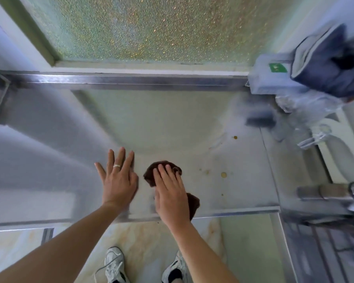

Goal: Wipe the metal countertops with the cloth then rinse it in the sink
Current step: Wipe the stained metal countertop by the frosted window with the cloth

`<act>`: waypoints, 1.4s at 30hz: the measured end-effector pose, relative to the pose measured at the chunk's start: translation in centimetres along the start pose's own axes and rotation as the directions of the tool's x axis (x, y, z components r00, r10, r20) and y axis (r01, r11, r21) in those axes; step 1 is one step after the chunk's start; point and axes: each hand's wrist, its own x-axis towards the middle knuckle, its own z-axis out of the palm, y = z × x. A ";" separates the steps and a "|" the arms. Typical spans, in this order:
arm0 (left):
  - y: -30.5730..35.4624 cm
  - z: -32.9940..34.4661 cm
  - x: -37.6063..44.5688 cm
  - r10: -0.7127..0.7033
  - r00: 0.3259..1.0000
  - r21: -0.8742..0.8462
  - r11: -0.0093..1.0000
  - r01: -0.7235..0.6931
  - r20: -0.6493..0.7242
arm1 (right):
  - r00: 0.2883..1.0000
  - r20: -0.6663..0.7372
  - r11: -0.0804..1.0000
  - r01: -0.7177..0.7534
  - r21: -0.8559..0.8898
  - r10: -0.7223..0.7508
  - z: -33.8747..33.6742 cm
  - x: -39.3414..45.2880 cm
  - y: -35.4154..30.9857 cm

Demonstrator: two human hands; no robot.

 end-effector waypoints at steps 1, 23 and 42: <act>1.1 0.4 -0.4 -0.001 1.000 -0.012 1.000 0.001 0.005 | 1.000 -0.004 1.000 -0.024 -0.016 0.024 -0.8 -0.6 1.7; 7.8 3.9 -0.8 0.048 0.997 0.060 0.997 -0.052 0.062 | 0.966 -0.030 0.965 -0.257 -0.059 0.255 -4.5 -1.8 8.6; 8.9 4.5 2.0 0.068 0.997 0.050 0.996 -0.070 0.026 | 0.809 -0.239 0.835 -0.551 0.008 0.537 -10.7 12.9 28.3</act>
